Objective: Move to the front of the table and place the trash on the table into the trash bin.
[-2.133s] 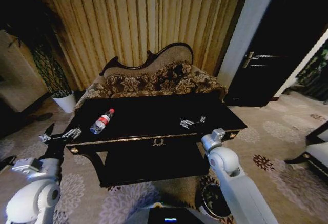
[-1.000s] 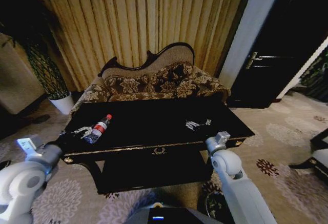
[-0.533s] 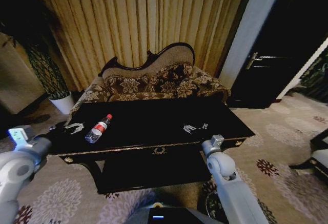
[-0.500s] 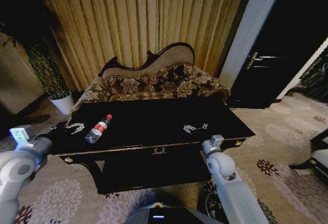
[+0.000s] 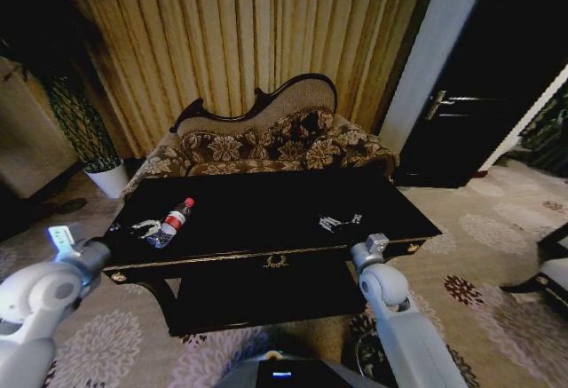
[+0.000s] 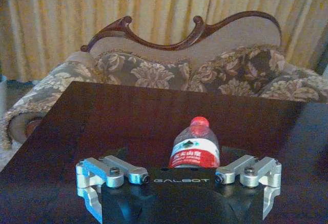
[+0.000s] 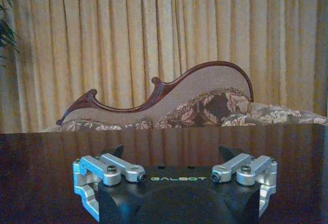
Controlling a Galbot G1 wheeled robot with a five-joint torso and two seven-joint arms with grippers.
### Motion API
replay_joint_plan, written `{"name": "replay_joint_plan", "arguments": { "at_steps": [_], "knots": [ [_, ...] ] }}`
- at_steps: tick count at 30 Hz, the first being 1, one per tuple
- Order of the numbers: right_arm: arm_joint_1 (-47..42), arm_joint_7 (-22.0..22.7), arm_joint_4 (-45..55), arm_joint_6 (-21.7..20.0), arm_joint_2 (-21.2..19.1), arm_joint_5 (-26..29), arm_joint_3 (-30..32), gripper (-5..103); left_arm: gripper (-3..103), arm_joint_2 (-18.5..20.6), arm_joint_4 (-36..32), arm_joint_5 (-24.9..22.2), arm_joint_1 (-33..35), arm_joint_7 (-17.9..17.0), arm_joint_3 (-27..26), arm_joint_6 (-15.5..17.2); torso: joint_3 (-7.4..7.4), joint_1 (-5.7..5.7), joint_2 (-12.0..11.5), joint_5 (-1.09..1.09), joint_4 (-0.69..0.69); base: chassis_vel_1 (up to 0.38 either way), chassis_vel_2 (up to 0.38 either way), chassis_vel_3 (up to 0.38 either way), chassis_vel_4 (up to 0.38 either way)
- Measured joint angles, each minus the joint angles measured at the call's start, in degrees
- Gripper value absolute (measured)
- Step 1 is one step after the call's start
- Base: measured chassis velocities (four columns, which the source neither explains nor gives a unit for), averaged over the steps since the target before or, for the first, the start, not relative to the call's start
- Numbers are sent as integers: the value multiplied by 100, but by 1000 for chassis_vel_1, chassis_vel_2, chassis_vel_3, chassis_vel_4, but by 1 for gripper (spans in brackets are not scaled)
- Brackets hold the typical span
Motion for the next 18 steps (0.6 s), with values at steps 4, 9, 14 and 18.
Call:
{"name": "replay_joint_plan", "arguments": {
  "at_steps": [4,9,14,18],
  "knots": [
    [-12,0,8,40,13,-29,-10,100,100,-20,2,189,-4,-141,92,0,0,0,0,0,0,0,0,0,0],
    [-42,0,16,98,18,-48,-15,100,100,-84,-11,479,9,-221,190,0,0,0,0,0,0,0,0,0,0],
    [-44,0,24,120,10,-51,-16,100,100,-155,-29,661,-1,-161,279,-2,0,0,0,0,0,0,0,0,0],
    [-50,0,31,138,-6,-51,4,100,100,-221,-67,757,-7,-75,340,-1,0,0,0,0,0,0,0,0,0]
  ]
}}
